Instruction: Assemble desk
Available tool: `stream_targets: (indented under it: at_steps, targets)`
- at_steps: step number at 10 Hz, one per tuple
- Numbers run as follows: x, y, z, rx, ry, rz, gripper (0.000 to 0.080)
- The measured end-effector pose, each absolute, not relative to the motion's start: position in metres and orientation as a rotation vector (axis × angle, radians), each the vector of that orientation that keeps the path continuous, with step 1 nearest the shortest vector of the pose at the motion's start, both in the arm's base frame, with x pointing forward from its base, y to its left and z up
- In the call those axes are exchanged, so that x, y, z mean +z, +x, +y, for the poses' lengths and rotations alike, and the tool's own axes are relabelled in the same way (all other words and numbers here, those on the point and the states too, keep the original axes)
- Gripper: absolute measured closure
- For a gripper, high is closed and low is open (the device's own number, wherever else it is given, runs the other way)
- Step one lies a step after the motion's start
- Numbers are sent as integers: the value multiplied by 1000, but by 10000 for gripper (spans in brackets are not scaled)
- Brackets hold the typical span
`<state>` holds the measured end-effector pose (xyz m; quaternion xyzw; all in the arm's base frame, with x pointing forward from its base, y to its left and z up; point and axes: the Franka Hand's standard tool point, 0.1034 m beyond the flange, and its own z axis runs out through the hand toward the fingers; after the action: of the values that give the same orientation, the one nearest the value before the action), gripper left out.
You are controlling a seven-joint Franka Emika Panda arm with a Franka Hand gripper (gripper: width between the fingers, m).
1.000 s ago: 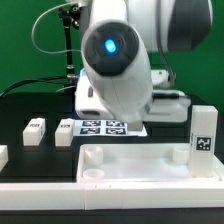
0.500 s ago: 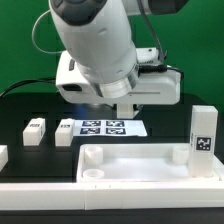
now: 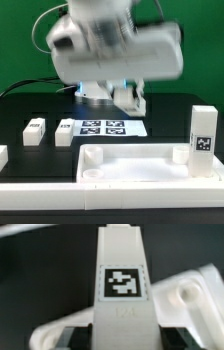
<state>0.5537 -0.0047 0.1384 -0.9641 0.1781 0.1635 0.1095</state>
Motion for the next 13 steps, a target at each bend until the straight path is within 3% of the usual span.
stream_targets:
  at_steps: [1, 5, 6, 8, 9, 13]
  targets:
    - [139, 568, -9, 326, -2871, 519, 511]
    - [134, 573, -7, -60, -2941, 538, 511]
    - [137, 574, -6, -114, -2951, 527, 511]
    - [175, 602, -17, -345, -2956, 491, 511]
    - [183, 613, -25, -492, -2964, 484, 511]
    - [178, 612, -26, -894, -2940, 475, 509]
